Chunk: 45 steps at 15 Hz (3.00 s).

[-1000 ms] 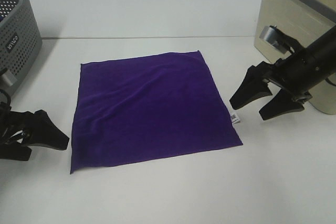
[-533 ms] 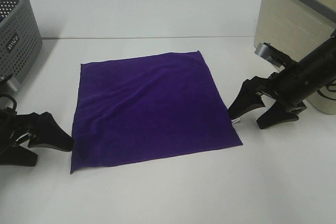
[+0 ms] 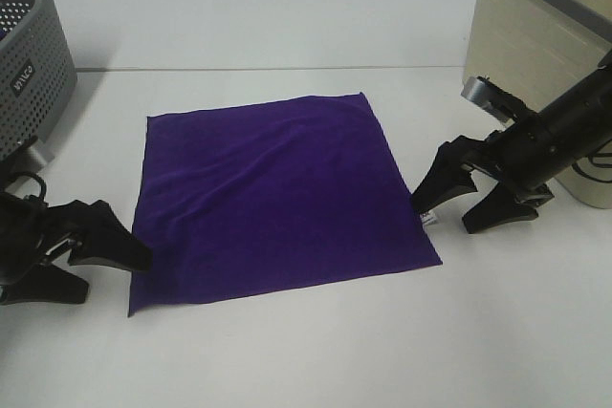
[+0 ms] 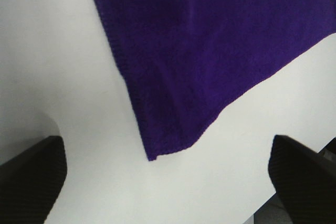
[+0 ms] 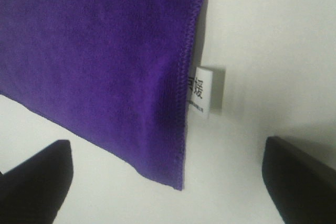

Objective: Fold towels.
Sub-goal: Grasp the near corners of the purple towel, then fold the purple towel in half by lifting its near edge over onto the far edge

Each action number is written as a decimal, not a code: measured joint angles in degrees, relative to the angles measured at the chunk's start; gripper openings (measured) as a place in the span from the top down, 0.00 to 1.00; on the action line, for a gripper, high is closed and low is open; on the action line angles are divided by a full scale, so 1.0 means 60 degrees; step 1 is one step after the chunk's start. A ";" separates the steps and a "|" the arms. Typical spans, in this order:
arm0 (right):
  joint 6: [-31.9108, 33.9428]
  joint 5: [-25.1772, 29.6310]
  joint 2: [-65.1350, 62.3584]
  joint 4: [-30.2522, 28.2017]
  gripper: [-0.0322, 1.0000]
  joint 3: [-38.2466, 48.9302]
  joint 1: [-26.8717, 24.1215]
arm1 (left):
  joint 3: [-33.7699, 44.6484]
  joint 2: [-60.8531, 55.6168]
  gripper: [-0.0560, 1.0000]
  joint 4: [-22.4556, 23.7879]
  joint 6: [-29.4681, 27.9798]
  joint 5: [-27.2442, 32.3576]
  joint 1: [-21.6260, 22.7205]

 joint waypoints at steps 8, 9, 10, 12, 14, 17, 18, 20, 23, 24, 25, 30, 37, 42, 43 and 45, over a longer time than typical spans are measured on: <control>0.2187 0.0583 0.1385 -0.1108 0.34 -0.2005 0.2454 | -0.3056 0.1996 0.22 0.0898 -0.2722 0.0783 -0.2502; 0.2464 0.0583 0.1499 -0.1595 0.47 -0.2215 0.2655 | -0.3447 0.2206 0.32 0.1604 -0.3629 0.0840 -0.2722; 0.2693 0.0573 0.1585 -0.1881 0.65 -0.2330 0.2769 | -0.3715 0.2320 0.46 0.2397 -0.4364 0.0831 -0.2846; 0.2979 0.0592 0.1671 -0.2024 0.92 -0.2406 0.2769 | -0.3896 0.2435 0.83 0.3237 -0.5061 0.0783 -0.2884; 0.3018 0.0621 0.1671 -0.2053 0.94 -0.2426 0.2769 | -0.3934 0.2454 0.94 0.3400 -0.5099 0.0764 -0.2903; 0.3018 0.1041 0.1662 -0.1919 0.94 -0.2435 0.2769 | -0.3934 0.2406 0.94 0.3409 -0.5023 0.0783 -0.2903; 0.3037 0.1194 0.1557 -0.1929 0.94 -0.2406 0.2769 | -0.3925 0.2301 0.94 0.3581 -0.4889 0.0850 -0.2903; 0.3256 0.1308 0.1337 -0.2139 0.94 -0.2292 0.2788 | -0.3867 0.2072 0.95 0.4192 -0.4813 0.0964 -0.2932; 0.3753 0.1891 0.0296 -0.2273 0.94 -0.2244 0.2807 | -0.3801 0.0993 0.95 0.4975 -0.4794 0.1356 -0.2932; 0.3925 0.2072 -0.0124 -0.2273 0.94 -0.2244 0.2807 | -0.3801 0.0554 0.95 0.5061 -0.4832 0.1451 -0.2932; 0.4039 0.2044 -0.0783 -0.2273 0.94 -0.2244 0.2807 | -0.3801 -0.0248 0.95 0.5214 -0.4956 0.1442 -0.2932; 0.4039 0.0936 -0.0277 -0.2387 0.94 -0.3906 0.2817 | -0.4249 -0.0544 0.95 0.5329 -0.5309 -0.0506 -0.2760; 0.4488 0.0048 0.1738 -0.2913 0.94 -0.7315 0.2817 | -0.5949 0.1184 0.95 0.5777 -0.5195 -0.2244 -0.2750; 0.4536 -0.0363 0.3046 -0.3266 0.94 -0.8356 0.2817 | -0.6933 0.2340 0.95 0.5997 -0.5195 -0.2397 -0.2502; 0.4545 -0.0401 0.3113 -0.3266 0.94 -0.8365 0.2817 | -0.7019 0.2426 0.95 0.5997 -0.5195 -0.2397 -0.2464; 0.4545 -0.0487 0.3228 -0.3256 0.92 -0.8384 0.2817 | -0.7296 0.2664 0.94 0.5987 -0.5195 -0.2397 -0.2349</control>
